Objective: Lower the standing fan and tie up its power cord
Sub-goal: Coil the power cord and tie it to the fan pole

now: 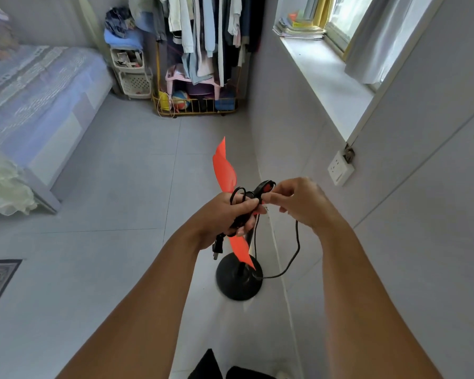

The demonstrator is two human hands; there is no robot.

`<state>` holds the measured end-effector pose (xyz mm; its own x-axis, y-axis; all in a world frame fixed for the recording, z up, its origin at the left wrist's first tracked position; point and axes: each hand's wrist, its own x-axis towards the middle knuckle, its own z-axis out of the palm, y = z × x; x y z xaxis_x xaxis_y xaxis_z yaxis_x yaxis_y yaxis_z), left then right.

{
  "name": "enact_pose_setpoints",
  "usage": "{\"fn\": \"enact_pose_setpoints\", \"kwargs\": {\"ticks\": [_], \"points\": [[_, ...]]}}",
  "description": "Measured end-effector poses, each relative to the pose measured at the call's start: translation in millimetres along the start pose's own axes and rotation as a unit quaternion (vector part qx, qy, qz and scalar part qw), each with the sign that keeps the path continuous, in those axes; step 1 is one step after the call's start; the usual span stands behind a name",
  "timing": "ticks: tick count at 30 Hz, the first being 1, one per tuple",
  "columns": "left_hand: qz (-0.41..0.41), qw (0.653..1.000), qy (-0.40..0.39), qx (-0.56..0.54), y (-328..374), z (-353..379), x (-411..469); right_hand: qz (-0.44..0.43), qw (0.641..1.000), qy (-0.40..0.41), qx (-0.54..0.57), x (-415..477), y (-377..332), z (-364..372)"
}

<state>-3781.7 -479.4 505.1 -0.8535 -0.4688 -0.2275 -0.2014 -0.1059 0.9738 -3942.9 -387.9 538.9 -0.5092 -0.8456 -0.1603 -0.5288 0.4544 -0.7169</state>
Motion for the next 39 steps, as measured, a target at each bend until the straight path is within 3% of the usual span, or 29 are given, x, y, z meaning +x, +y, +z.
{"fn": "enact_pose_setpoints", "kwargs": {"ticks": [5, 8, 11, 16, 19, 23, 39], "points": [[0.044, 0.998, 0.041, -0.009, 5, 5, 1, 0.010, 0.999, 0.041, -0.026, 3, -5, -10], [0.064, 0.995, 0.071, -0.003, 12, 14, 4, 0.015, 1.000, 0.014, 0.009, 2, -4, -21], [0.079, 0.984, 0.148, -0.058, 19, 27, 12, 0.013, 0.996, -0.036, 0.077, 0, 2, -35], [0.077, 0.925, 0.271, -0.255, 24, 33, 22, 0.006, 0.989, -0.093, 0.119, 0, 13, -45], [0.054, 0.887, 0.314, -0.334, 25, 42, 25, -0.039, 0.983, -0.088, 0.156, 2, 12, -48], [0.043, 0.876, 0.321, -0.357, 23, 57, 32, -0.100, 0.981, -0.068, 0.153, 6, 11, -47], [0.012, 0.887, 0.354, -0.297, 30, 60, 34, -0.079, 0.978, -0.132, 0.142, 12, 11, -38]]}}
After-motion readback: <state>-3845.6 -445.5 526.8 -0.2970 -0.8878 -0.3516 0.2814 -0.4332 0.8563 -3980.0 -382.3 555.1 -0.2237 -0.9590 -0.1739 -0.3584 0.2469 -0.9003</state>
